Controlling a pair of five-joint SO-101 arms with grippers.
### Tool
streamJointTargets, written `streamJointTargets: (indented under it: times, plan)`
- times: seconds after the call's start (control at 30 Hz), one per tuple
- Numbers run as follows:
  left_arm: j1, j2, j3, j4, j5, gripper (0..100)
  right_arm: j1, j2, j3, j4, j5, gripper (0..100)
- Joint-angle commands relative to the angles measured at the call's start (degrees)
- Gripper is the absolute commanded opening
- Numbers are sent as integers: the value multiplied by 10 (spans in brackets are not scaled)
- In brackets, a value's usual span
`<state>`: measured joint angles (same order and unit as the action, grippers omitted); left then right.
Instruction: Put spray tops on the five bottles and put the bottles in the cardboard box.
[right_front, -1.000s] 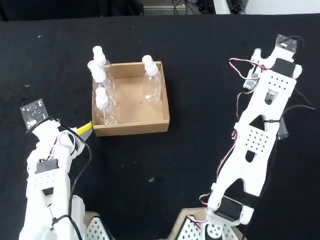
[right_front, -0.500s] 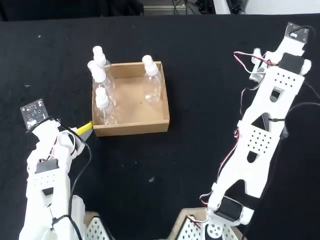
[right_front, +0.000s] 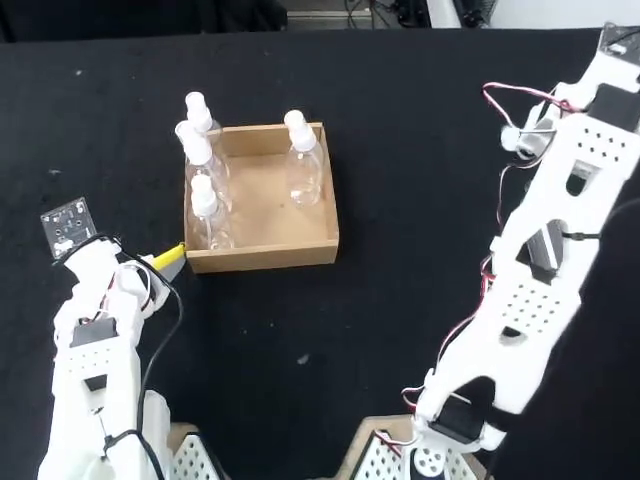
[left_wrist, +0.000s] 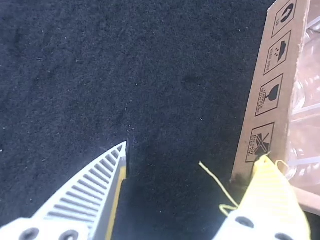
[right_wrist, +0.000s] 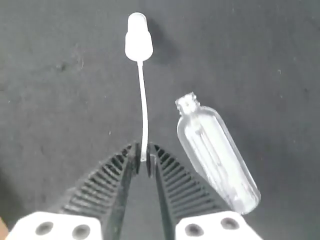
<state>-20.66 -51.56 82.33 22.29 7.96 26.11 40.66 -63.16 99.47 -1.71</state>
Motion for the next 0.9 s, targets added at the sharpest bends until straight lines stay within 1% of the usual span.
streamJointTargets:
  times: [0.0,0.2,0.37,0.47,0.6,0.67,0.77,0.87]
  plan:
    - [5,-14,-7,-4,-3,288,10,-90,40,17,5,10]
    - [5,-14,-7,-4,-3,288,5,-194,134,17,17,10]
    - [5,-14,-7,-4,-3,288,4,-313,262,-9,18,10]
    - [5,-14,-7,-4,-3,288,4,-392,374,-63,28,10]
    - [5,-14,-7,-4,-3,288,-6,-463,524,-181,32,11]
    - [5,-14,-7,-4,-3,288,-22,-468,577,-229,32,13]
    - [5,-14,-7,-4,-3,288,-50,-450,611,-265,32,27]
    - [5,-14,-7,-4,-3,288,-53,-408,598,-283,32,109]
